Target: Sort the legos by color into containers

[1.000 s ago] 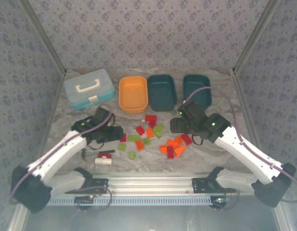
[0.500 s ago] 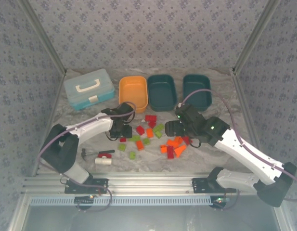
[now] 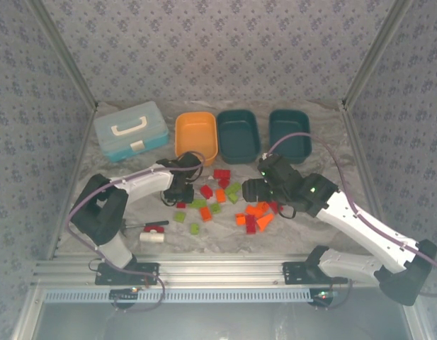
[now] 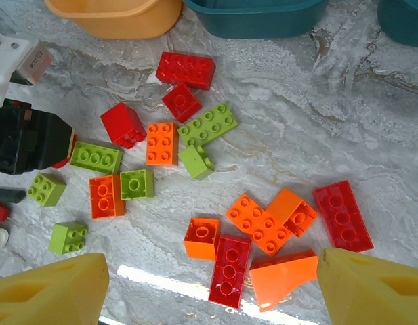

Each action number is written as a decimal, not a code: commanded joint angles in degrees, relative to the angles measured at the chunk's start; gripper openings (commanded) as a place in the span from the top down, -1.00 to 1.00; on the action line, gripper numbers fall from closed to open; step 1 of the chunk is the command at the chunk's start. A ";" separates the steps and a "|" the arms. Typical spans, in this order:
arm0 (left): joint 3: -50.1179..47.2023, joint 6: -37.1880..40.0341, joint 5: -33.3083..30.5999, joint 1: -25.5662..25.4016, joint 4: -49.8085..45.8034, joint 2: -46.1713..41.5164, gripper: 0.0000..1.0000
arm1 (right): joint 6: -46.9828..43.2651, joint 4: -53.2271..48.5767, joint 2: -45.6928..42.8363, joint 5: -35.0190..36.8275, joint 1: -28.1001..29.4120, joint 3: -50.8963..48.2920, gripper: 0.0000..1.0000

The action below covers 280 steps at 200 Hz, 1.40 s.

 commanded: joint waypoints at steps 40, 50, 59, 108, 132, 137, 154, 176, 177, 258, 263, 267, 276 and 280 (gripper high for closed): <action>0.82 0.08 -2.93 -1.10 -0.81 1.59 0.45 | 0.84 0.80 0.18 -0.50 0.39 -0.15 -0.65; 1.49 -0.12 -4.03 -1.63 -1.63 0.56 0.46 | 0.83 0.76 0.13 -0.51 0.35 -0.15 -0.65; 2.58 -0.30 -4.90 -2.13 -2.83 -0.98 0.46 | 0.86 0.64 0.02 -0.44 0.33 -0.08 -0.65; 16.85 1.81 -5.54 -1.51 -9.42 -4.69 0.46 | 0.74 3.56 -1.33 -0.23 0.43 -1.28 -0.63; 26.60 5.02 -4.96 1.00 -11.38 0.99 0.46 | 0.85 5.28 -1.45 -0.94 0.55 -1.47 -0.63; 28.45 5.66 -4.78 1.79 -11.41 2.43 0.46 | 0.83 5.52 -1.49 -1.03 0.59 -1.42 -0.63; 34.09 7.84 -3.47 4.86 -10.61 8.05 0.47 | 2.37 5.73 -1.71 -1.00 0.93 -1.12 -0.63; 43.02 10.29 -2.91 7.96 -11.82 16.86 0.49 | 2.77 5.60 -2.56 -0.70 1.34 -1.26 -0.62; 43.41 10.35 -2.86 8.03 -11.87 17.27 0.49 | 2.77 5.60 -2.62 -0.69 1.36 -1.28 -0.62; 64.46 12.35 -1.21 12.40 -18.78 37.21 0.52 | 7.90 1.40 -4.22 1.30 1.56 -5.25 -0.62; 64.41 12.33 -1.16 12.42 -18.58 37.38 0.51 | 8.27 1.26 -4.31 1.39 1.64 -5.69 -0.61; 64.23 12.35 -1.14 12.40 -18.44 37.46 0.52 | 8.58 1.15 -4.42 1.49 1.56 -6.01 -0.61; 64.11 12.20 -1.12 12.41 -18.26 37.56 0.50 | 9.37 0.58 -4.70 2.00 1.56 -6.74 -0.61; 64.15 12.17 -1.06 12.42 -18.25 37.68 0.49 | 9.74 0.27 -4.70 2.34 1.56 -6.90 -0.60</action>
